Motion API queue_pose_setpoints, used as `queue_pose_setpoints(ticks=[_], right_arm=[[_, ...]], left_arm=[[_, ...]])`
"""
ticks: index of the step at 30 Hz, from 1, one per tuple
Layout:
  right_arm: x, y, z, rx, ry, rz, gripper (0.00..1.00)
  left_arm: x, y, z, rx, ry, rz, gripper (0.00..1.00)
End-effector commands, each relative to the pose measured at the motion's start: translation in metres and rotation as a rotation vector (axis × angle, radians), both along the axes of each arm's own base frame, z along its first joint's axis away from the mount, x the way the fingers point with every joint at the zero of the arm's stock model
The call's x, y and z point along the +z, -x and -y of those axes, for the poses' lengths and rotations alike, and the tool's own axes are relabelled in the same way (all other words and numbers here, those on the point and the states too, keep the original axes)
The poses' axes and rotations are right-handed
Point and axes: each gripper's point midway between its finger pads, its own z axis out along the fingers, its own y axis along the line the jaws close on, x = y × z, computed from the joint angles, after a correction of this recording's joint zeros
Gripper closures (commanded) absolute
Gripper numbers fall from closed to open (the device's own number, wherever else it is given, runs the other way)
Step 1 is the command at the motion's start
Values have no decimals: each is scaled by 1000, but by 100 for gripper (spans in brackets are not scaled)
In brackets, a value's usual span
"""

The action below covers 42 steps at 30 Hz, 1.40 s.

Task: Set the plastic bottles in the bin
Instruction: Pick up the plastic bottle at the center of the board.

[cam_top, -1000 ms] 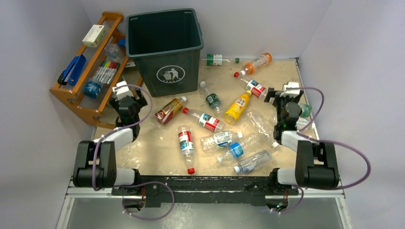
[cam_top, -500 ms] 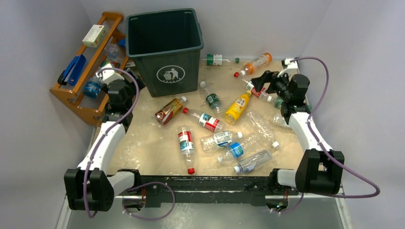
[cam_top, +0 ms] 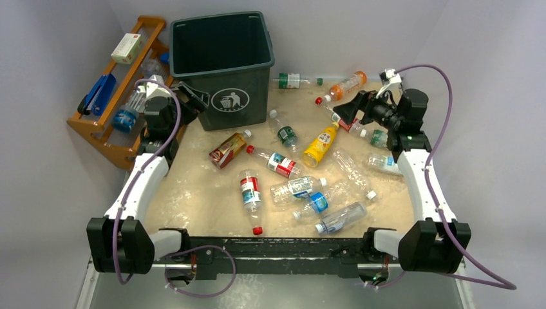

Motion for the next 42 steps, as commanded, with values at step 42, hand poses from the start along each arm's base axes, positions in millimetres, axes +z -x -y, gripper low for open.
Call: queue_pose_setpoints(ticks=[42], right_arm=[[-82,91,-49,174,-213,-361,0]], left_arm=[[-90,180,119,-407,131,-475,7]])
